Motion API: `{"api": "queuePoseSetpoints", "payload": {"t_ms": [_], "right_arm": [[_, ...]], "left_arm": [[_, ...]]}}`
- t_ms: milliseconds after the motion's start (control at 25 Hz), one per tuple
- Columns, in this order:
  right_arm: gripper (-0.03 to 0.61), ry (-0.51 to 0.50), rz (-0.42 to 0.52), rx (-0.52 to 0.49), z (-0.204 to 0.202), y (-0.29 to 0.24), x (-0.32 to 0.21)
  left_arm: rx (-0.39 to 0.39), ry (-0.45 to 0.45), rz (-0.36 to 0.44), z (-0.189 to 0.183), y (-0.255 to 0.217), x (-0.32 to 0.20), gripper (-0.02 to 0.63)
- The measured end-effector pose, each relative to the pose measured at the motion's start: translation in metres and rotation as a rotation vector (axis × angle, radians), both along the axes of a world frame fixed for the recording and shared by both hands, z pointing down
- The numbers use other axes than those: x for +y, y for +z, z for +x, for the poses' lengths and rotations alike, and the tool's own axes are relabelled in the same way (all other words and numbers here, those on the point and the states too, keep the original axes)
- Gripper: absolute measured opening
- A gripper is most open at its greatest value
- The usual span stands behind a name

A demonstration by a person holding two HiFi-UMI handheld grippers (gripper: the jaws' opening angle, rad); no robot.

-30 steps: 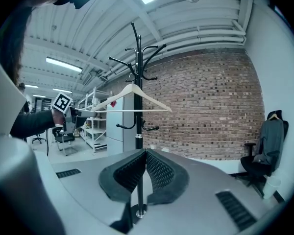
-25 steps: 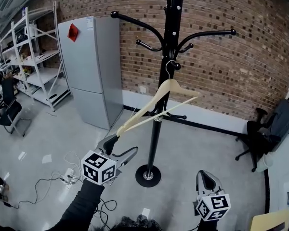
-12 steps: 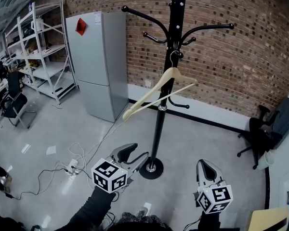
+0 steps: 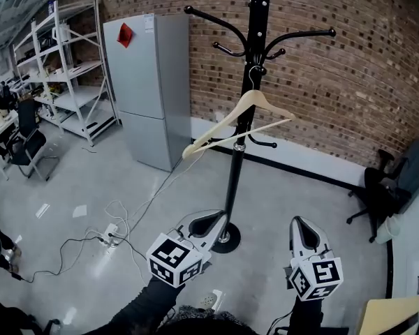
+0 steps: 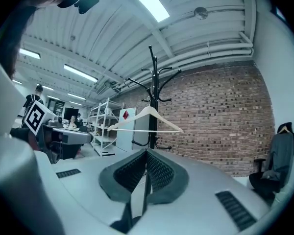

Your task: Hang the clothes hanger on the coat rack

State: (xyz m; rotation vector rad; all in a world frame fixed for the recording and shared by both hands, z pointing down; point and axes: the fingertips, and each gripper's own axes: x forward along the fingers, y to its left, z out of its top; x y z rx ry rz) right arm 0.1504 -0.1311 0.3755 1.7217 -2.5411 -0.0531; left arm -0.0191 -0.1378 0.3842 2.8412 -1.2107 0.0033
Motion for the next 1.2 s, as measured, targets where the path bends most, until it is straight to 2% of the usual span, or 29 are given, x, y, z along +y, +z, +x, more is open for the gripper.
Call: {"api": "queuePoseSetpoints", "payload": {"t_ms": [200, 400, 760, 1200], "right_arm": [[0.009, -0.001, 0.004, -0.004, -0.002, -0.002, 0.008], [0.009, 0.004, 0.021, 0.015, -0.004, -0.007, 0.015], [0.009, 0.017, 0.035, 0.015, -0.007, -0.016, 0.017], [0.009, -0.008, -0.003, 0.034, -0.011, -0.002, 0.014]], "left_arm": [[-0.006, -0.027, 0.027, 0.01, -0.003, 0.01, 0.008], [-0.002, -0.003, 0.023, 0.019, -0.004, 0.019, 0.008], [0.006, 0.0, -0.004, 0.023, 0.0, 0.019, 0.008], [-0.002, 0.014, -0.045, 0.021, 0.011, 0.009, 0.008]]}}
